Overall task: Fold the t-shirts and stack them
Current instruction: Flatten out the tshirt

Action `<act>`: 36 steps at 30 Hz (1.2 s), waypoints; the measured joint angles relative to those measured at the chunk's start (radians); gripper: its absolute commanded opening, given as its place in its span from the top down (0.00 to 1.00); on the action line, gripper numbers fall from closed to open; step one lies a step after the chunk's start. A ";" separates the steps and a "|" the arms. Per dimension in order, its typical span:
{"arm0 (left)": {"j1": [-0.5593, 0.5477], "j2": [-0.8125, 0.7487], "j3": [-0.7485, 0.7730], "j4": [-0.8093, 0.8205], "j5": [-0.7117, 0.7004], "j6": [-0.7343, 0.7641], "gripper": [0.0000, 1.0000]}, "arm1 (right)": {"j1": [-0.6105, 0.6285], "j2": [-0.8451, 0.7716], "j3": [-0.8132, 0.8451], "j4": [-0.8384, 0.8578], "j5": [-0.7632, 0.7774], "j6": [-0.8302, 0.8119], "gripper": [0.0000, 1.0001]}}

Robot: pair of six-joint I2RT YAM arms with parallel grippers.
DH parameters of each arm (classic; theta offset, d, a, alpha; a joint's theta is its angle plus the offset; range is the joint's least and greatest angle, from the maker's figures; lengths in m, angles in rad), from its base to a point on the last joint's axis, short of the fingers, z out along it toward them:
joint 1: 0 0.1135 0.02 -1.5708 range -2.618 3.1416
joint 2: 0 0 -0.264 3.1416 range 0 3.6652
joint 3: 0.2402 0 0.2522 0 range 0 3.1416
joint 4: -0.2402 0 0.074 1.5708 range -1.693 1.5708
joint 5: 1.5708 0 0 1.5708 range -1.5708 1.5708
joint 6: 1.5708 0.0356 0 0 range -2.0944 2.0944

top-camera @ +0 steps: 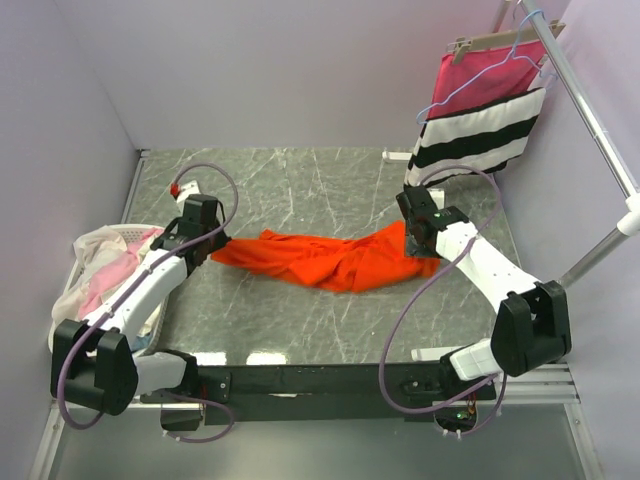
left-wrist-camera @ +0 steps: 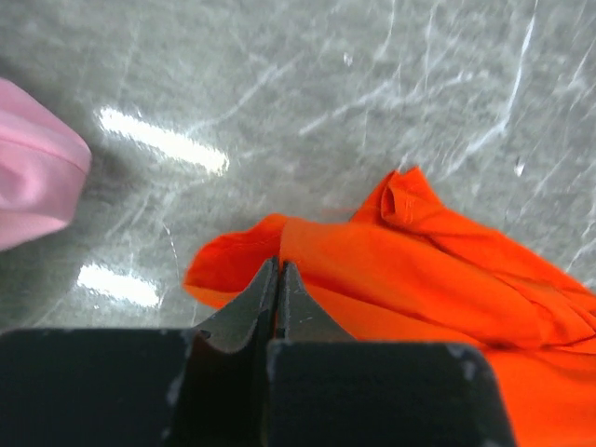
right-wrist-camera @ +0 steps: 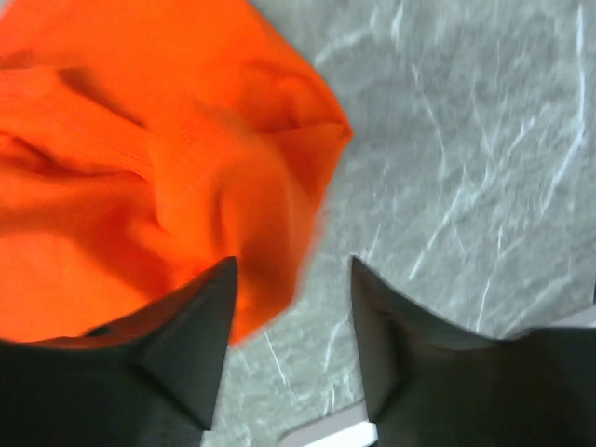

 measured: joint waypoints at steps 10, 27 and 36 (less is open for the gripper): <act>0.000 -0.022 -0.076 -0.040 0.119 0.005 0.99 | 0.009 -0.075 -0.007 -0.009 -0.039 0.068 0.20; 0.000 -0.066 -0.154 -0.068 0.170 -0.024 0.99 | 0.008 0.369 0.090 0.271 -0.267 -0.053 0.31; 0.000 -0.066 -0.162 -0.065 0.172 -0.029 0.99 | 0.008 0.390 0.121 0.323 -0.348 -0.095 1.00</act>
